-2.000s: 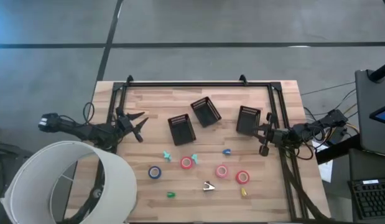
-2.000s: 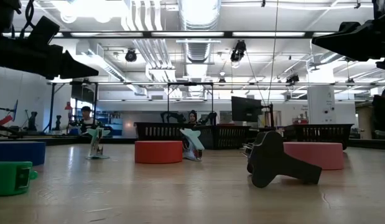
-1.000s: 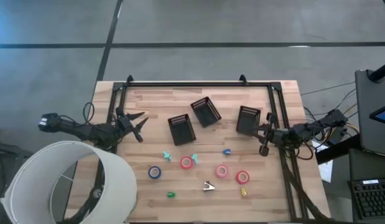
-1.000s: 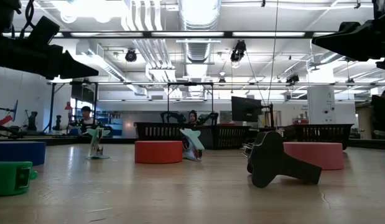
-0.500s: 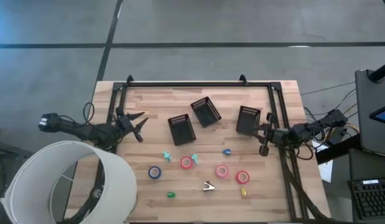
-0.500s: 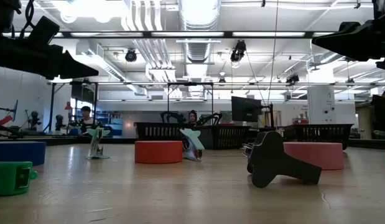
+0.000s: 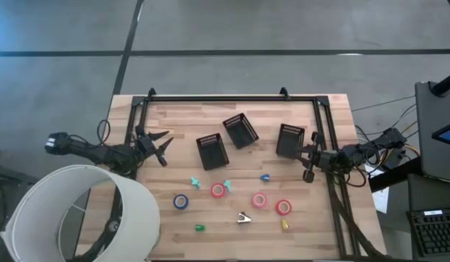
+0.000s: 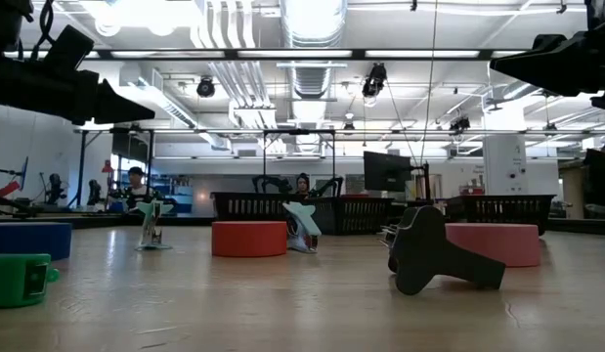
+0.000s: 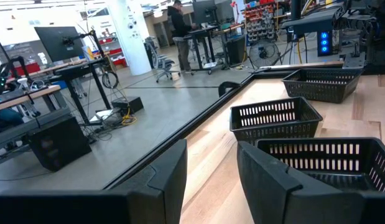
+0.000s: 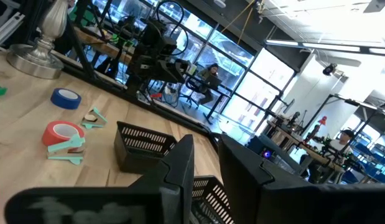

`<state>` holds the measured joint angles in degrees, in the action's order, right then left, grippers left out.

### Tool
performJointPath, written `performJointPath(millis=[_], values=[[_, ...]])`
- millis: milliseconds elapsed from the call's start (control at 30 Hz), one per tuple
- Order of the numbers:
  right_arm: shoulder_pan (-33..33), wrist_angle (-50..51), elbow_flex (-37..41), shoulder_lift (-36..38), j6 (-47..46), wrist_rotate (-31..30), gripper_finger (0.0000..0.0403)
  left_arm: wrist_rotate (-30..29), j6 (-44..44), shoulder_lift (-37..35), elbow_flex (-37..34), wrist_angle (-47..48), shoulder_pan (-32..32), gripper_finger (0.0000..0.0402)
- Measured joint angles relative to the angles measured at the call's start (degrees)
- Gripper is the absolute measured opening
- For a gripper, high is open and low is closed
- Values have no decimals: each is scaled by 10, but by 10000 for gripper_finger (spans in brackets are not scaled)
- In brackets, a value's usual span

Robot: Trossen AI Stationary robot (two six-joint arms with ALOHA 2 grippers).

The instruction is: Pick and place Stapler, Stapler remover, tape

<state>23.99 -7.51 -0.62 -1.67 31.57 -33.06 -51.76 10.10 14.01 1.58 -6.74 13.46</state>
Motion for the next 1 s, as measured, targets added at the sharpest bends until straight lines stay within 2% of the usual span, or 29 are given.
performJointPath(millis=[367,733,867,1000], values=[[0,0,0,0,1,0,87,0,0,0,0,0,0,145],[0,0,0,0,-1,1,69,0,0,0,0,0,0,145],[0,-5,0,0,-93,28,69,0,-8,0,0,0,0,145],[0,-25,0,0,-227,80,76,13,-94,0,0,-4,0,145]])
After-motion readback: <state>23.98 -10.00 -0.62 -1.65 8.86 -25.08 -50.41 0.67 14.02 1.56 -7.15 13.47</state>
